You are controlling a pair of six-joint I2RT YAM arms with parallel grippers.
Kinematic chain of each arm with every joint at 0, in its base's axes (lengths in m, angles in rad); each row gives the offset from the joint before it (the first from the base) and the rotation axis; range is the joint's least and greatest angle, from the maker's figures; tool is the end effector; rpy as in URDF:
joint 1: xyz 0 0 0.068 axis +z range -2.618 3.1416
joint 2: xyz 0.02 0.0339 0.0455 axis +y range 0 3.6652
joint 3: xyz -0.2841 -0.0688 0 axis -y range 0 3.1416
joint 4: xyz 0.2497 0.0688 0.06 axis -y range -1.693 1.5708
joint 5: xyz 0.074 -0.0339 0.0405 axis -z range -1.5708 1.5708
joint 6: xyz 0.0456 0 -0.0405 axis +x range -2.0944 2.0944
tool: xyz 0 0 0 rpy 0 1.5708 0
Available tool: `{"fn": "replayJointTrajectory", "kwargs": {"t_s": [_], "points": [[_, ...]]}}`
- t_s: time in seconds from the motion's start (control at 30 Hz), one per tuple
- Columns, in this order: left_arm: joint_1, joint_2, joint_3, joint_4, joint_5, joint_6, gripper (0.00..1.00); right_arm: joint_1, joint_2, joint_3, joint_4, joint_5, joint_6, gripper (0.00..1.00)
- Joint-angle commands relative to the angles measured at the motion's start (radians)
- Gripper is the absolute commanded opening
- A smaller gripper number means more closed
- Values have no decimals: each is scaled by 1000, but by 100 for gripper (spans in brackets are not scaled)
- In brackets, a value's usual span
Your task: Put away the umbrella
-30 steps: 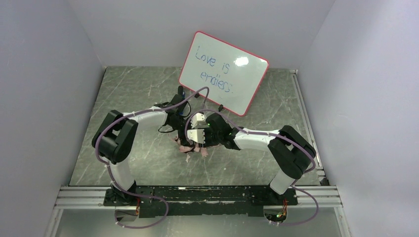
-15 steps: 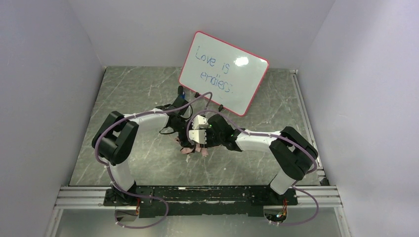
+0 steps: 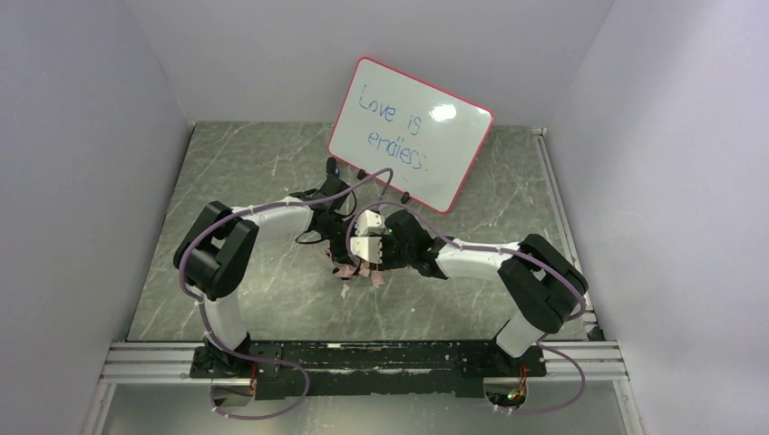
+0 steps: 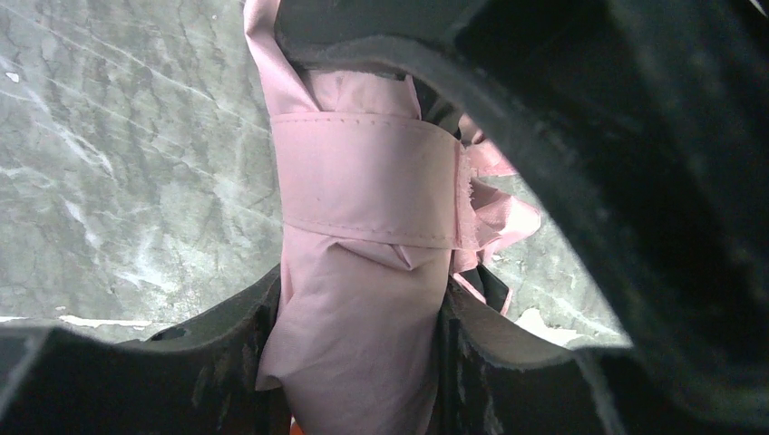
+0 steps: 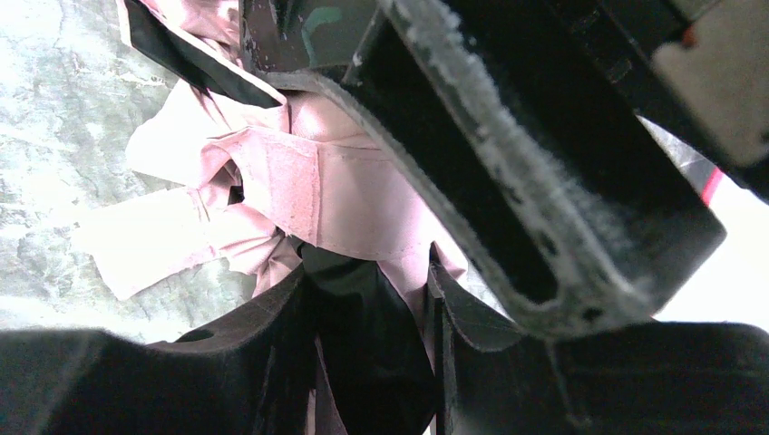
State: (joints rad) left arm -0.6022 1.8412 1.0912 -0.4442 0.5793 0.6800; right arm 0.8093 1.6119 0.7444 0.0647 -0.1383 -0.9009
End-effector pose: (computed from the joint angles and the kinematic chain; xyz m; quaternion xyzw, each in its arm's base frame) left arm 0.2831 -0.2249 0.1567 0.6059 0.7225 -0.2734 0.1902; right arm 0.2174 0.2372 0.1600 -0.7150 0.5874 0.0469 0.3763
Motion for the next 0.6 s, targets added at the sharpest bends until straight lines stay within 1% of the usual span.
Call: {"fn": "replayJointTrajectory", "kwargs": {"t_s": [0.0,0.07,0.1,0.27,0.37,0.43,0.57], "points": [[-44,76,-40,-60,-140,-75,5,21,-13,-31,-69,13,16,31],[-44,67,-44,-56,-146,-80,5,22,-39,-38,-68,17,27,42],[-44,64,-45,-55,-152,-80,5,23,-54,-44,-56,24,34,46],[-44,64,-47,-44,-189,-93,5,24,-170,-82,-52,28,82,58],[-44,78,-36,-43,-203,-108,5,24,-269,-119,-27,15,142,63],[-43,88,-28,-44,-221,-121,5,28,-332,-135,-14,28,209,66],[-43,92,-26,-36,-252,-143,5,28,-474,-174,48,119,476,68]]}}
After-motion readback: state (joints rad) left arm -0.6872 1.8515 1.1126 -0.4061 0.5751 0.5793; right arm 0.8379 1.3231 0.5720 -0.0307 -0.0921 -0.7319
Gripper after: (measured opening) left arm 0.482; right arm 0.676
